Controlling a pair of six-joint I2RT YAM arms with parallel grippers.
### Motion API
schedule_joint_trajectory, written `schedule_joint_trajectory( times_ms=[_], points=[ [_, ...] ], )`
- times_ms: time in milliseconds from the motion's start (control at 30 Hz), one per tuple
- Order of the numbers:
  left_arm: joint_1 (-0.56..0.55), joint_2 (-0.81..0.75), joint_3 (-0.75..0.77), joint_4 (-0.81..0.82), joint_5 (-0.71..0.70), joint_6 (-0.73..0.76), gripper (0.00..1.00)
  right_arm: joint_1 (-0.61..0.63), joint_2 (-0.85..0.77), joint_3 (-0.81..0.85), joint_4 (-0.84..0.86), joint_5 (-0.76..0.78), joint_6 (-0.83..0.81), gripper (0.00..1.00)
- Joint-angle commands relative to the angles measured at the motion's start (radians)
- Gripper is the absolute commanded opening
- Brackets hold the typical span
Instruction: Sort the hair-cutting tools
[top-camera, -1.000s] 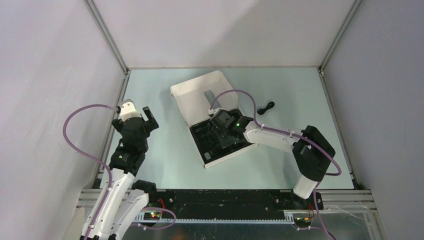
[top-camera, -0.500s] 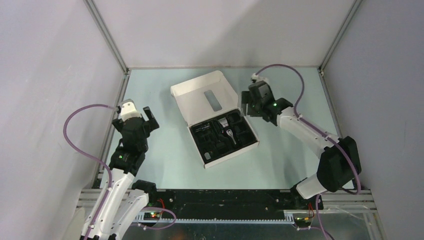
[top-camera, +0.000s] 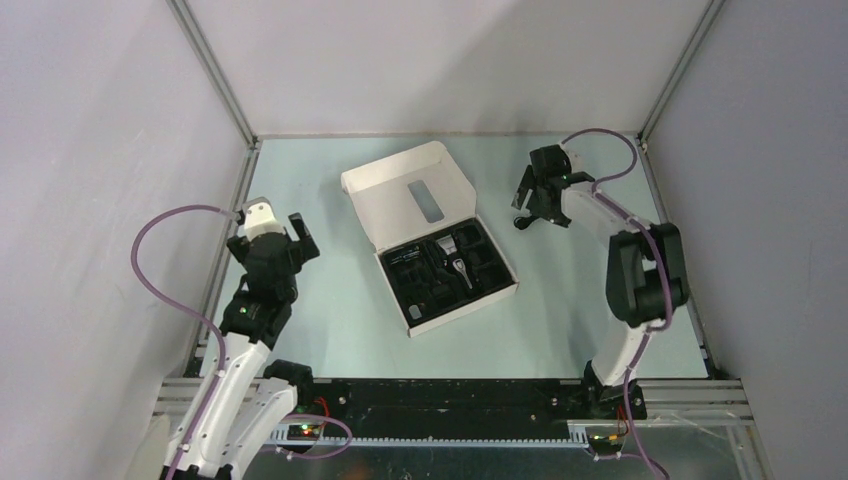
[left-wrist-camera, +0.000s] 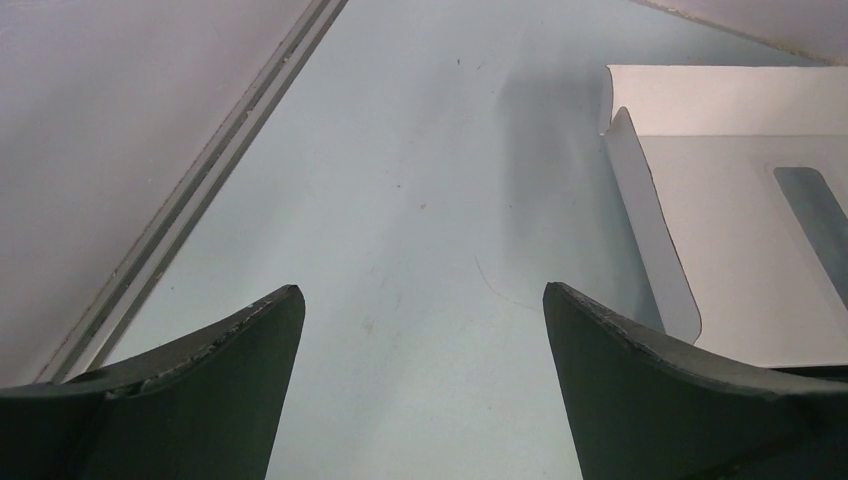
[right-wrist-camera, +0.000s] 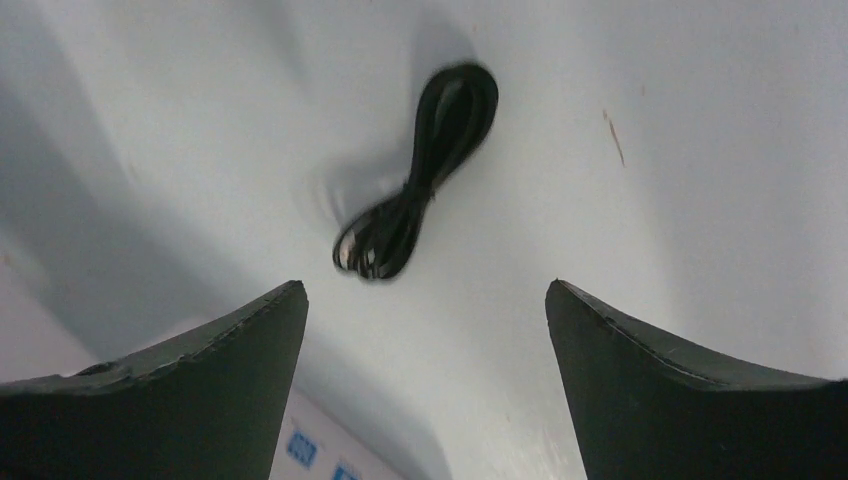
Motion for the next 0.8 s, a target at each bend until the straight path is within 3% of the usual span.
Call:
schedule_joint_trajectory(
  times_ms=[0,233,567,733,767],
  points=[
    [0.006,0.006,-0.01,0.032,-0.012,0.022,0.96,-0.03,0.143,0.175,-0.037,0.027,0.04,0.92],
    [0.004,0.015,-0.011,0.035,-0.014,0.026,0.96,-0.034,0.302,0.316,-0.124,0.037,0.049,0.71],
    [-0.007,-0.003,-0.014,0.04,-0.011,0.031,0.96,-0.049,0.365,0.299,-0.148,0.001,0.064,0.57],
    [-0.007,-0.019,-0.015,0.04,-0.013,0.033,0.96,-0.057,0.344,0.23,-0.125,-0.018,0.063,0.44],
    [-0.007,-0.021,-0.015,0.04,-0.013,0.033,0.96,-0.058,0.338,0.222,-0.121,-0.018,0.061,0.38]
  ],
)
